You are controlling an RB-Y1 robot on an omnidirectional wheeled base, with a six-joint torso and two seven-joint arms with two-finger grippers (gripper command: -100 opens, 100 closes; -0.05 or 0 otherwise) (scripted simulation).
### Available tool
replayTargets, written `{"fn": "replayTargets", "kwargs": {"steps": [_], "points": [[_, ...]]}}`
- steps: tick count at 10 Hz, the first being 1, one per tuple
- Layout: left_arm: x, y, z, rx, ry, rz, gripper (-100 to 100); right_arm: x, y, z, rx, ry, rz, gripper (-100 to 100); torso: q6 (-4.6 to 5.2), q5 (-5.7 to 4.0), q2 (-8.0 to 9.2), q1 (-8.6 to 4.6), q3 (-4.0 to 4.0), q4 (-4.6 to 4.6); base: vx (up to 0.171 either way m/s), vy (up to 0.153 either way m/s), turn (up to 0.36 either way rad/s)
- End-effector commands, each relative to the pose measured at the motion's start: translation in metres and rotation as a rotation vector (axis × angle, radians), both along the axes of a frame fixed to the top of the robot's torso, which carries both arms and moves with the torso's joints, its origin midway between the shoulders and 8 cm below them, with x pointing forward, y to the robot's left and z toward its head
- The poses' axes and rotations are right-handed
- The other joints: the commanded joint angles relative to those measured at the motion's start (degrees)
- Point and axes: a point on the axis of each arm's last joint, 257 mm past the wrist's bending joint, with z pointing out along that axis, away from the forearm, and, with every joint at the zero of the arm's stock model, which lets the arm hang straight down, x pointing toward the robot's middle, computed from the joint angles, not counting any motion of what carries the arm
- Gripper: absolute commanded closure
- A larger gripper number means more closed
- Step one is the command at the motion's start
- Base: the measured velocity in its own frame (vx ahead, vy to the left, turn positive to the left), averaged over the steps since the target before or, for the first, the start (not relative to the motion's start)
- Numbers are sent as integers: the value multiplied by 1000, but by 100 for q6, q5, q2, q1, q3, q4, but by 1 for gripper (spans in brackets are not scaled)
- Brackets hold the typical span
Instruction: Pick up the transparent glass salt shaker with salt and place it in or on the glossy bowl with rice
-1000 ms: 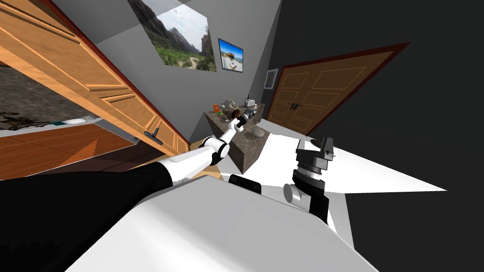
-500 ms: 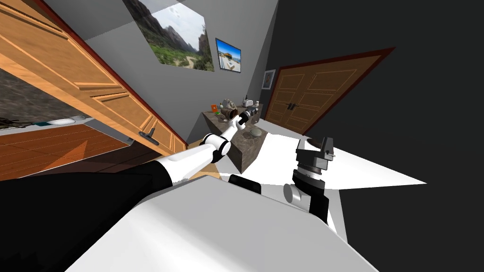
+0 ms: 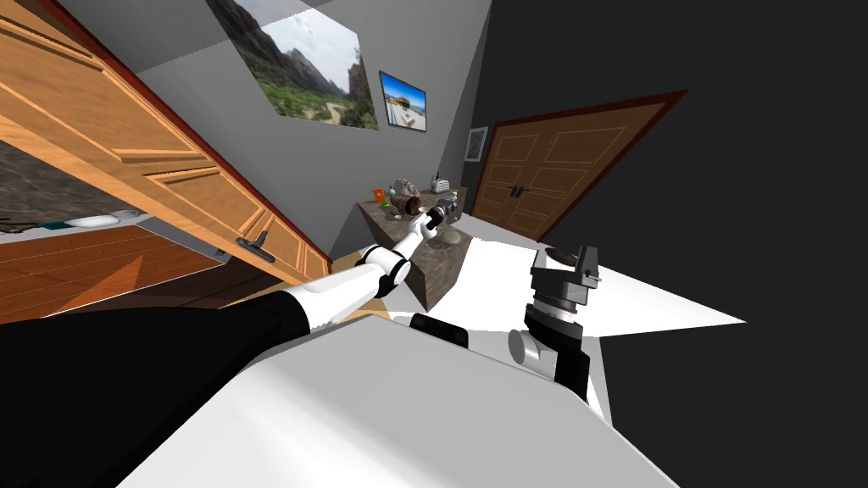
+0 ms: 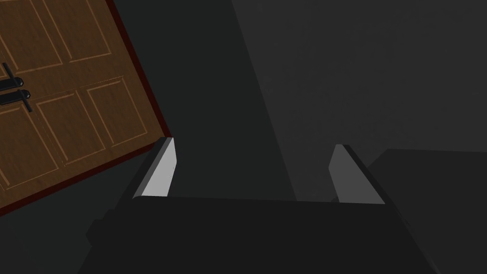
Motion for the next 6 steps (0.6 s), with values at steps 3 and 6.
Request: {"fn": "replayTargets", "kwargs": {"steps": [3, 6], "points": [[7, 26, -47, 14, 89, 57, 100, 0, 0, 0, 0, 0, 0, 0, -5, 7, 13, 32, 5, -2, 18, -31, -9], [3, 20, -39, 8, 74, 47, 100, 0, 0, 0, 0, 0, 0, 0, 1, -3, 1, -6, 4, 6, 28, -92, 6]]}}
